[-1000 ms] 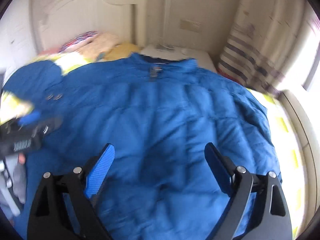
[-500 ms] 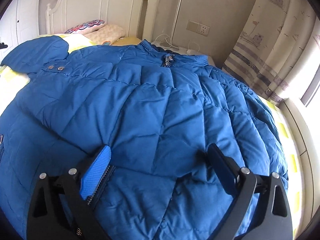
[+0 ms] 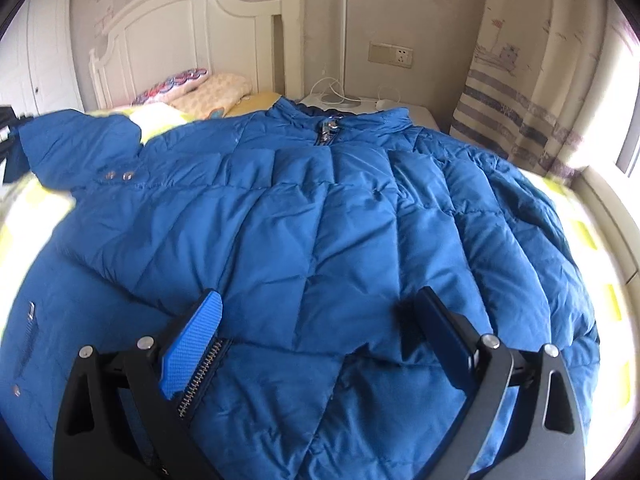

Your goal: Fold large clothes

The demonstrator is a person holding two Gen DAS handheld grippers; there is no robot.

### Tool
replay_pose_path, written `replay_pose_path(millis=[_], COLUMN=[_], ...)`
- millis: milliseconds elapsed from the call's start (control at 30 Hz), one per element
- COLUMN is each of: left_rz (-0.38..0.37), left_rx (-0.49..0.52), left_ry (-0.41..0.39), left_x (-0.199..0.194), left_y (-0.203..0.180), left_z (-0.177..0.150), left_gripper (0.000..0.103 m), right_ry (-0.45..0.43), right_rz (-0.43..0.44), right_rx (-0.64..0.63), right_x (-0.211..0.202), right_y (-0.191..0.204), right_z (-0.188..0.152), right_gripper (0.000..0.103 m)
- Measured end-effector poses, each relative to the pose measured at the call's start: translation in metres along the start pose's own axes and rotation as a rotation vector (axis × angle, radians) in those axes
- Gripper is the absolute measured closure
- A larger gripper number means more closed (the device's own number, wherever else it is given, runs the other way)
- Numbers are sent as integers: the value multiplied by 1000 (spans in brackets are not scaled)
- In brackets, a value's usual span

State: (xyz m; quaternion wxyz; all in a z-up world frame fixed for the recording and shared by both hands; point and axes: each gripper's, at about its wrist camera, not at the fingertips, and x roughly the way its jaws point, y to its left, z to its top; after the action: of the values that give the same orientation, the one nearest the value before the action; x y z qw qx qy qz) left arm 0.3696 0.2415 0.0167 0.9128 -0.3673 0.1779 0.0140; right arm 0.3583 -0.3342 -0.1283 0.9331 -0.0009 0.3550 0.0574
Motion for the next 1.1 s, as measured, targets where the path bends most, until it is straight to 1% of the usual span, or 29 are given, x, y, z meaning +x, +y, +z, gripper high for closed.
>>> replay_pose_path(millis=[33, 100, 133, 167, 200, 233, 267, 300, 333, 400, 433, 467, 500, 567, 600, 633, 733, 767, 800, 833, 867, 900, 933, 967, 1000, 1033, 1067, 1100], left_rz=[-53, -148, -192, -241, -265, -286, -290, -278, -248, -174, -145, -76, -30, 98, 109, 106, 50, 1, -46, -85, -157, -202, -234, -212, -149, -64, -45, -90], left_rx=[78, 210, 269, 344, 393, 465, 520, 608, 706, 897, 974, 1120, 1222, 1481, 1522, 1540, 1495, 1469, 1449, 1426, 1373, 1345, 1328, 1342, 1376, 1423, 1419, 1359], left_ry=[3, 35, 60, 101, 134, 189, 229, 280, 343, 468, 504, 528, 497, 343, 324, 321, 394, 427, 435, 431, 430, 429, 408, 345, 286, 224, 223, 276], left_x=[-3, -5, -4, -1, 3, 10, 17, 25, 35, 52, 57, 62, 60, 53, 51, 50, 50, 44, 38, 26, 15, 1, -8, -17, -28, -31, -35, -36], left_y=[-36, -94, -120, -151, -171, -194, -208, -226, -241, -254, -255, -256, -250, -255, -256, -259, -263, -266, -266, -272, -276, -280, -283, -285, -283, -283, -281, -280], left_z=[-11, -36, -54, -81, -100, -130, -152, -188, -228, -304, -330, -373, -398, -440, -446, -446, -432, -422, -411, -411, -395, -386, -377, -366, -360, -357, -350, -338], left_gripper=[100, 100, 100, 100, 99, 99, 99, 99, 99, 99, 99, 97, 94, 94, 93, 93, 92, 92, 92, 92, 91, 88, 87, 87, 87, 87, 87, 87], right_ry=[-40, -156, -239, -299, -373, -415, -457, -475, -479, -471, -467, -468, -469, -476, -479, -481, -493, -496, -497, -495, -492, -485, -473, -462, -455, -452, -449, -445], right_rz=[1, 24, 42, 52, 51, 34, 9, -4, -18, -41, -45, -44, -44, -42, -41, -37, -42, -38, -34, -30, -25, -20, -13, -11, -11, -12, -13, -15], right_rx=[35, 136, 212, 267, 330, 365, 406, 444, 479, 526, 549, 564, 576, 589, 595, 599, 632, 649, 664, 681, 697, 709, 718, 718, 713, 701, 686, 672], right_x=[-7, -25, -39, -50, -63, -70, -78, -81, -82, -81, -79, -80, -80, -82, -82, -80, -82, -82, -81, -81, -79, -78, -75, -73, -72, -71, -71, -71], right_y=[-5, -22, -35, -46, -59, -67, -77, -86, -93, -103, -107, -110, -113, -116, -117, -118, -124, -127, -130, -134, -135, -137, -139, -139, -139, -138, -136, -133], right_z=[0, -2, -4, -5, -8, -11, -15, -18, -20, -23, -24, -26, -27, -29, -29, -28, -34, -35, -36, -37, -38, -38, -38, -38, -37, -36, -34, -33], right_gripper=[12, 13, 13, 13, 11, 11, 11, 11, 11, 11, 11, 11, 11, 11, 11, 11, 11, 11, 11, 11, 11, 11, 11, 11, 11, 11, 11, 11])
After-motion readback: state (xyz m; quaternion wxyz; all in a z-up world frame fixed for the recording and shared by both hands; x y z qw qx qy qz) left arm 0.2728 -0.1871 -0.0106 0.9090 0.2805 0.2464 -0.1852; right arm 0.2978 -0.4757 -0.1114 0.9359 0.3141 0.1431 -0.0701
